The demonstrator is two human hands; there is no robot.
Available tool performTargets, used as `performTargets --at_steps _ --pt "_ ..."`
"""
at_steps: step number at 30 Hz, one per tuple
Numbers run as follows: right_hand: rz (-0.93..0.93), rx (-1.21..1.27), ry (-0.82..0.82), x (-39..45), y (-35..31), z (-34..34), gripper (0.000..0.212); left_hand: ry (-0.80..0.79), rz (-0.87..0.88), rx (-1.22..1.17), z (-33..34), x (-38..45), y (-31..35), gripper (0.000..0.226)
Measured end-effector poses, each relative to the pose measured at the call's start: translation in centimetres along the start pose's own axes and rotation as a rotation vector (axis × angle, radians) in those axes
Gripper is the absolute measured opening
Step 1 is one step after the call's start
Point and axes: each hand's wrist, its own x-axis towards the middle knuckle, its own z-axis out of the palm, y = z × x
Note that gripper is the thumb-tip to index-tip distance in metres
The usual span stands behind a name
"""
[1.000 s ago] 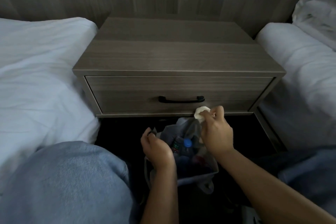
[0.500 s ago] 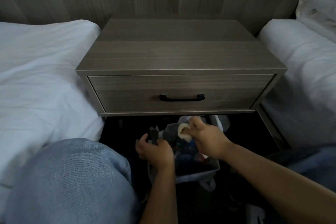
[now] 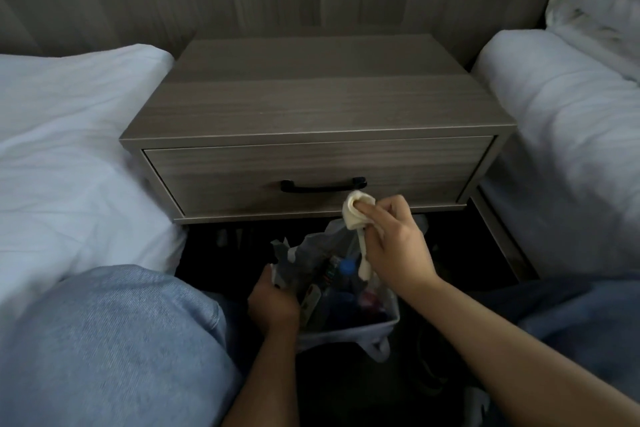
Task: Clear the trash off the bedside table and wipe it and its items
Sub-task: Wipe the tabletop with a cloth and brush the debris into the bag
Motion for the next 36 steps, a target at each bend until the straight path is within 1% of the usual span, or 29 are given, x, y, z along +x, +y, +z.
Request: performTargets --at_steps 2,3,6,8,9,10,12,14,15,17,18,19,21,24,25,27,30,33,34,36 --pt "0.022 -0.056 0.006 0.6 0.3 -0.3 0.035 -0.01 0.018 0.024 -0.1 0.4 0.2 0.016" --pt "0.035 -0.096 -0.021 0.8 0.8 -0.4 0.034 -0.017 0.028 0.025 -0.2 0.6 0.4 0.018" --pt "0.058 -0.246 -0.196 0.5 2.6 0.1 0.031 -0.052 0.054 0.03 -0.2 0.7 0.8 0.029" --pt "0.052 -0.231 -0.32 0.2 2.7 0.7 0.036 -0.073 0.079 0.049 -0.2 0.8 0.9 0.032" --pt "0.017 -0.196 -0.348 0.3 2.3 1.0 0.039 -0.073 0.085 0.054 -0.2 0.8 1.2 0.031" --pt "-0.039 -0.164 -0.355 0.5 1.5 1.2 0.04 -0.061 0.085 0.04 -0.3 0.6 1.5 0.03" --pt "-0.17 -0.13 -0.303 1.6 -0.1 1.7 0.039 0.001 0.066 -0.046 -0.6 0.0 2.2 0.03" --pt "-0.22 -0.189 -0.269 2.8 -0.6 2.6 0.042 0.062 0.033 -0.174 -1.1 -0.8 3.0 0.033" --pt "-0.214 -0.249 -0.288 2.9 -0.4 3.2 0.043 0.066 0.024 -0.232 -1.5 -1.0 3.4 0.036" --pt "-0.128 -0.338 -0.412 2.1 0.7 4.0 0.044 0.038 0.017 -0.294 -2.4 -1.0 4.2 0.037" --pt "-0.042 -0.32 -0.487 1.4 1.2 4.1 0.044 0.023 0.026 -0.318 -2.9 -0.9 4.6 0.035" --pt "0.05 -0.266 -0.521 0.8 1.7 3.9 0.045 0.008 0.042 -0.358 -3.5 -0.9 5.0 0.033" --pt "0.173 -0.103 -0.478 0.2 1.9 3.1 0.042 -0.03 0.078 -0.458 -4.6 -1.1 5.9 0.03" --pt "0.244 0.156 -0.283 1.4 -0.4 0.6 0.031 -0.128 0.098 -0.644 -6.0 -2.0 7.4 0.027" --pt "0.245 0.233 -0.217 1.8 -1.8 -0.5 0.031 -0.176 0.093 -0.71 -6.4 -2.5 8.0 0.027" --pt "0.19 0.354 -0.141 2.0 -4.6 -2.7 0.033 -0.287 0.112 -0.799 -7.5 -3.5 9.3 0.025" --pt "0.049 0.469 -0.13 1.6 -7.6 -5.3 0.031 -0.397 0.209 -0.857 -9.4 -4.9 11.2 0.023" --pt "0.062 0.652 -0.157 1.5 -9.1 -7.4 0.016 -0.458 0.275 -0.942 -11.1 -5.8 12.9 0.039" --pt "0.055 0.665 -0.136 1.5 -9.4 -7.8 0.014 -0.47 0.316 -0.948 -11.4 -6.1 13.2 0.041" --pt "0.043 0.604 -0.044 1.6 -9.7 -8.4 0.016 -0.45 0.431 -0.911 -11.8 -6.8 13.5 0.031"
